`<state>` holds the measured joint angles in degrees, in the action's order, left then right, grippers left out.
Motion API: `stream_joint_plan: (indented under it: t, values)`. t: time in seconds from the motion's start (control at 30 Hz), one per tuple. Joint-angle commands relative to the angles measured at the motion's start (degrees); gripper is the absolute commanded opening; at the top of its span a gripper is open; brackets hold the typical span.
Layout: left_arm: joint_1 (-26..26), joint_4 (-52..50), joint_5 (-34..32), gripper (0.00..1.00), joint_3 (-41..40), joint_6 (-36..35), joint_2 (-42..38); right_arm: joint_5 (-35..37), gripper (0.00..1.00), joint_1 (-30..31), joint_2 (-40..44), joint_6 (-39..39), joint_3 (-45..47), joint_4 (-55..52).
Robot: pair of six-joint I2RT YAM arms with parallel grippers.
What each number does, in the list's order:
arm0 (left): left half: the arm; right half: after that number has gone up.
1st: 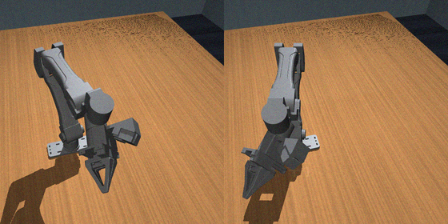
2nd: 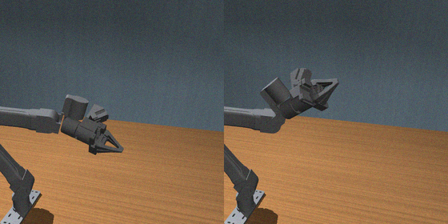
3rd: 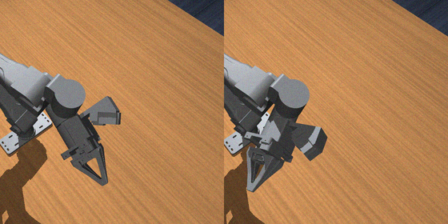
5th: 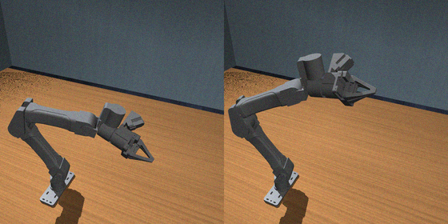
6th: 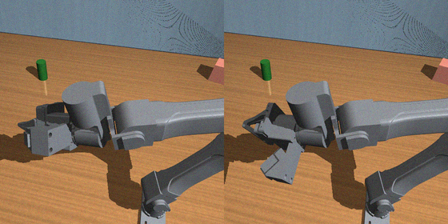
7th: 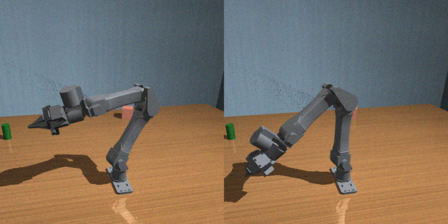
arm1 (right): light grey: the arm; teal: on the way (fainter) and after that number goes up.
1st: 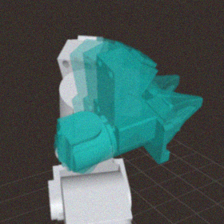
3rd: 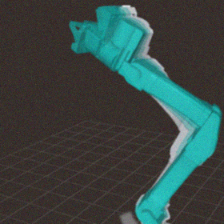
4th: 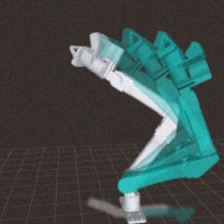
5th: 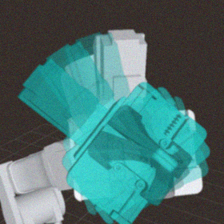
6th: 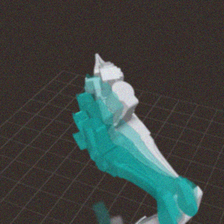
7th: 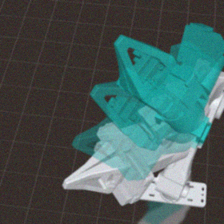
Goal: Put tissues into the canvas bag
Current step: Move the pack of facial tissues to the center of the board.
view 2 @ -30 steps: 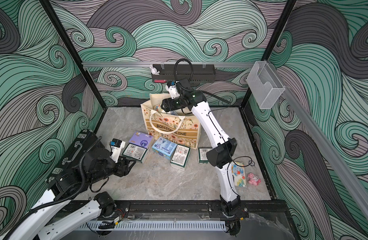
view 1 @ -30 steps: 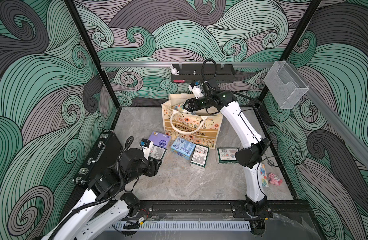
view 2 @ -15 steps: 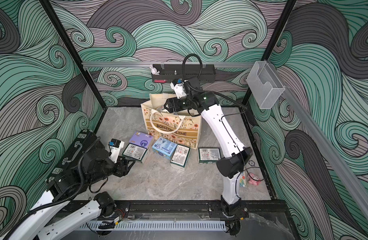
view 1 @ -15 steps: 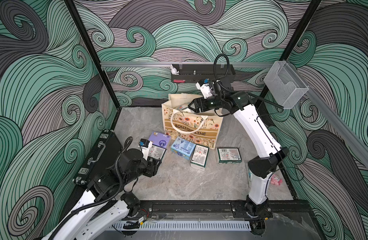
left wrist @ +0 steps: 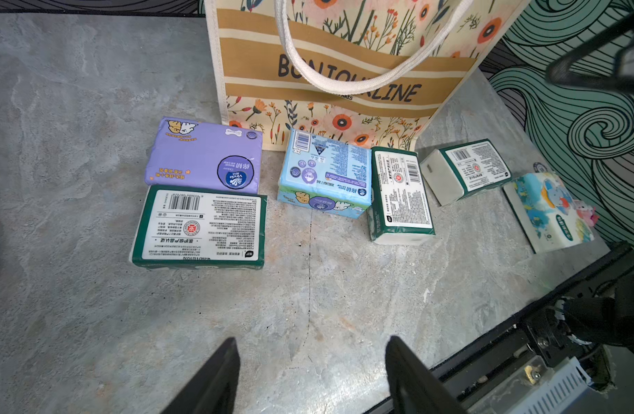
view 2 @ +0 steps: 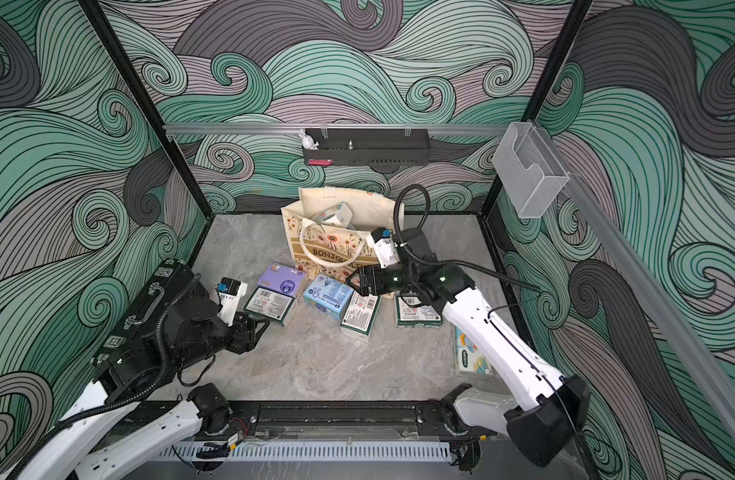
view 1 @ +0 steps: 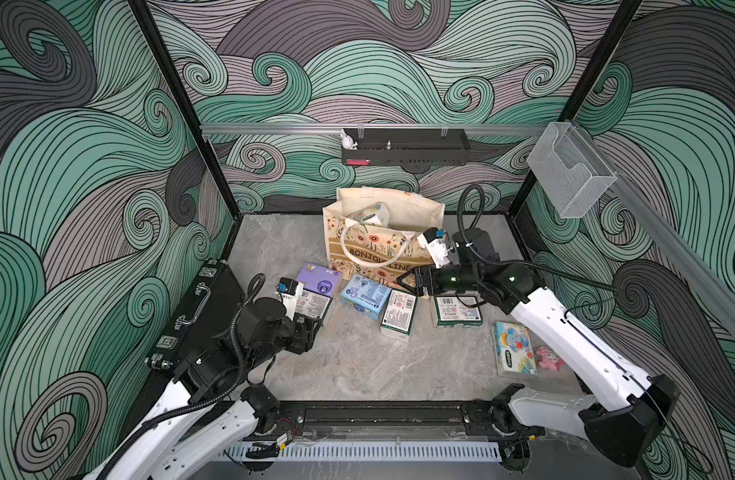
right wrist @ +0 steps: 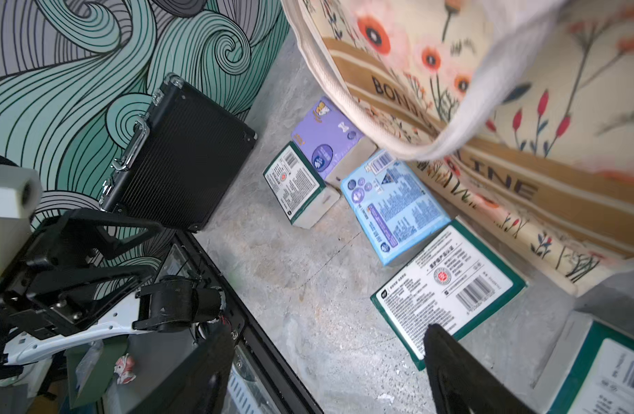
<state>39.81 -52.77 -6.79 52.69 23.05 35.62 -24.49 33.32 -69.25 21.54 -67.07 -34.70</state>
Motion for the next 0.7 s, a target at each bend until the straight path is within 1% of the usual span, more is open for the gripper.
stream_joint_plan:
  t: [0.0,0.17,0.33,0.47,0.63,0.67]
  values:
    - [-0.61,0.43,1.53,0.68,-0.23,-0.1,1.85,-0.47,0.83,2.98,1.86,6.73,5.8,6.95]
    - [-0.61,0.99,3.5,0.69,-0.25,-0.65,4.93,3.02,0.84,9.08,1.14,12.1,8.41,9.82]
    - [-0.68,3.19,7.8,0.73,-1.35,-1.54,5.33,5.08,0.85,13.25,-0.08,18.24,8.88,13.72]
    - [-0.69,3.9,10.43,0.74,-1.7,-2.3,4.65,8.91,0.86,16.59,0.07,20.25,9.55,13.17]
    - [-0.62,4.42,10.26,0.75,-2.2,-2.75,3.73,9.5,0.87,18.26,0.02,22.05,12.15,13.8]
    - [-0.68,4.31,9.86,0.75,-2.23,-2.82,3.96,9.5,0.87,18.27,0.08,22.01,12.76,15.33]
